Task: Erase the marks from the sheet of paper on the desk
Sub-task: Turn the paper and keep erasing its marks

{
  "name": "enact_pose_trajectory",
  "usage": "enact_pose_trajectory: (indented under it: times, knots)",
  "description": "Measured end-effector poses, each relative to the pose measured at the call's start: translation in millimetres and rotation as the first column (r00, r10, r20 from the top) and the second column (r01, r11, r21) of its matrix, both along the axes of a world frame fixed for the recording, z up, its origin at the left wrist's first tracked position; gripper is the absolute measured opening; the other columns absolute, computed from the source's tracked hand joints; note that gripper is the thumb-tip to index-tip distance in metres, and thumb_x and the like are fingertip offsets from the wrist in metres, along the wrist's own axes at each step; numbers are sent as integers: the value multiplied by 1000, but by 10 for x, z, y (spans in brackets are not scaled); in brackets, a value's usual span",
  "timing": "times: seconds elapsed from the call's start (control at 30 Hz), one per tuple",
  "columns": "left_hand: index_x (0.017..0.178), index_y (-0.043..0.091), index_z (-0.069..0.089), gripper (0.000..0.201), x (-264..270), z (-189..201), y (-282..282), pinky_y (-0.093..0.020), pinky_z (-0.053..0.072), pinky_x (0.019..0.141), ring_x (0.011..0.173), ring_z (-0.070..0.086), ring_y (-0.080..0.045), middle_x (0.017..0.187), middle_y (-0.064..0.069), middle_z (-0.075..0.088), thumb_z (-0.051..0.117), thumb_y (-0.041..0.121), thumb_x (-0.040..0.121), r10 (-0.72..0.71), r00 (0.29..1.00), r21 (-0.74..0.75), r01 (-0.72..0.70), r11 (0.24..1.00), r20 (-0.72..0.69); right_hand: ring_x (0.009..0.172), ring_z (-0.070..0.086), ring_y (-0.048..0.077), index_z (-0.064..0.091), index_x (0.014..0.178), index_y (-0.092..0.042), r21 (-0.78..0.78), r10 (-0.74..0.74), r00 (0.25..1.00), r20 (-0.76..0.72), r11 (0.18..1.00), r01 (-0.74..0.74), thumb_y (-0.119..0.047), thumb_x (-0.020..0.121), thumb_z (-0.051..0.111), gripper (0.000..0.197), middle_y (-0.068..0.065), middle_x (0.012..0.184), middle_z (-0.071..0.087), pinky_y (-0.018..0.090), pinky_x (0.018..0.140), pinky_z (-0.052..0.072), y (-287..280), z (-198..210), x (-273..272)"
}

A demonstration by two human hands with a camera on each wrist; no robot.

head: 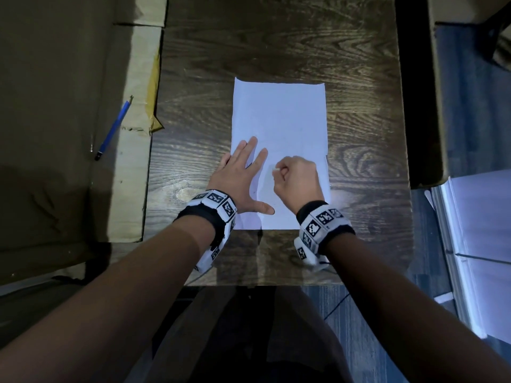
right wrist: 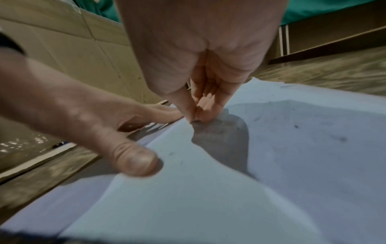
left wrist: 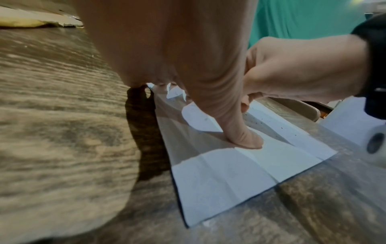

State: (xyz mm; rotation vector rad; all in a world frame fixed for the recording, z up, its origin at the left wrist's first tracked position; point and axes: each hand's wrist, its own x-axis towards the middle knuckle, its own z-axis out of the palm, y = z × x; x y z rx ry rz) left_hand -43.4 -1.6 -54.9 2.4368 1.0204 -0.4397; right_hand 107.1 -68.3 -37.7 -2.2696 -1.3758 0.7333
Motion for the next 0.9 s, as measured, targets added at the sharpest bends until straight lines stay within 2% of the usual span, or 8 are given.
enact_pose_trajectory:
  times: [0.1,0.2,0.27,0.37,0.5,0.63,0.77,0.9]
  knots:
    - [157,30,-15,135,2,23,-1,-42,-5,122,150,-24,-17,160,4,-33,57,92,61,-2,1000,7,2,1000,-10,78,64,25,68,96,-8,-10,-19,1000,-17,1000,19,-14,92,59,12,10,90,66,37,70,56,-170,25,-78]
    - [157,30,-16,135,11,42,-10,-43,-3,123,149,-25,-17,159,4,-35,56,92,61,-2,1000,9,2,1000,-15,75,64,23,68,93,-8,-61,53,998,-26,997,-55,-15,92,57,12,7,86,65,35,66,56,-300,81,-104]
    - [157,30,-16,135,18,54,-7,-42,-4,123,149,-26,-17,159,4,-36,57,91,61,8,1000,-6,-9,1000,-18,74,64,24,67,92,-8,-56,90,996,15,994,-89,-14,92,56,13,6,86,64,37,66,56,-172,76,-21]
    - [157,27,-15,136,59,114,-13,-43,-3,123,149,-25,-18,159,2,-35,62,87,63,20,999,-16,-20,1000,-38,76,63,25,68,91,-8,-13,42,999,31,999,-42,-13,91,57,12,7,87,64,39,69,56,88,8,130]
    - [157,13,-13,139,220,234,-22,-44,-8,122,151,-20,-28,162,-12,-26,70,77,66,-37,992,38,42,998,-123,80,63,24,68,96,-10,2,28,999,34,1000,-28,-16,93,57,13,7,92,65,36,72,55,18,-34,96]
    - [158,12,-7,138,449,292,49,-44,-2,123,152,-17,-24,163,-8,-23,87,50,64,-78,993,-43,74,996,-88,76,63,22,68,91,-12,-25,43,999,3,999,-43,-16,91,56,13,6,86,65,37,71,55,-36,-20,120]
    - [159,18,-2,100,600,232,119,-45,-1,124,152,-18,-22,163,-3,-25,65,25,84,65,996,-131,-57,990,63,70,61,24,68,82,-8,-61,60,995,-78,996,-65,-8,85,55,13,7,75,63,39,66,56,-10,14,209]
    - [159,24,-7,105,576,131,130,-45,-1,124,151,-20,-21,162,-1,-28,66,34,84,51,996,-79,-45,996,71,65,60,22,64,75,-7,-114,108,991,-76,987,-116,-12,84,57,13,6,71,62,41,62,55,-63,65,223]
